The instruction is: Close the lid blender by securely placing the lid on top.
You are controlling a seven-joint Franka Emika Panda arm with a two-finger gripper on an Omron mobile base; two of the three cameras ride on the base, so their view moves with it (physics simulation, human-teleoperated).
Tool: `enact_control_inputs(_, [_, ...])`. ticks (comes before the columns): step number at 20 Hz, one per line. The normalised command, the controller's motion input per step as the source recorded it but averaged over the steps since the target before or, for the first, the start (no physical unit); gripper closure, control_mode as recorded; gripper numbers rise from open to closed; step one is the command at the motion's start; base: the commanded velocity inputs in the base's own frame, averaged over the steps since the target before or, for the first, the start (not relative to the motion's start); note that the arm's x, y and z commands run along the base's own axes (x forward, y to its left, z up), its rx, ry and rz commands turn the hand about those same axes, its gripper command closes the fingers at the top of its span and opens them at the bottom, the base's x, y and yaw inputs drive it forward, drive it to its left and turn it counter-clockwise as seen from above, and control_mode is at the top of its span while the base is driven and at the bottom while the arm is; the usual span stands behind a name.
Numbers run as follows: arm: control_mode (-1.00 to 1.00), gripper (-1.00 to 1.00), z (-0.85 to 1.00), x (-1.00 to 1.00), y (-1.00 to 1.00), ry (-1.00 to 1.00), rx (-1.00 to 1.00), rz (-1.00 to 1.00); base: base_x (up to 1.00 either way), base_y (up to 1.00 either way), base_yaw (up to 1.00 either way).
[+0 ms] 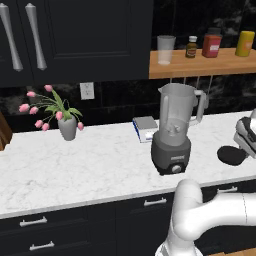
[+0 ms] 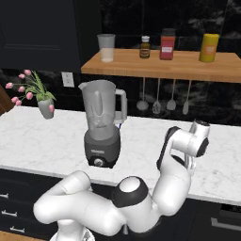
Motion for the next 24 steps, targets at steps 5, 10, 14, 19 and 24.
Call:
enact_control_inputs(5, [-1.00,1.00,0.94,0.00,0.00,-0.16,0.05,-0.02,0.00,0.00,0.00])
enact_control_inputs(10, [-1.00,1.00,1.00,0.00,0.00,-0.20,0.01,-0.08,0.00,0.00,0.00])
enact_control_inputs(14, [-1.00,1.00,1.00,0.00,0.01,-0.25,0.00,-0.11,0.00,0.00,0.00])
enact_control_inputs(19, [-1.00,1.00,1.00,0.00,0.07,-0.31,0.00,-0.14,0.00,0.00,0.00])
enact_control_inputs(24, [-1.00,1.00,1.00,0.00,0.16,-0.31,0.00,-0.14,0.00,0.00,0.00])
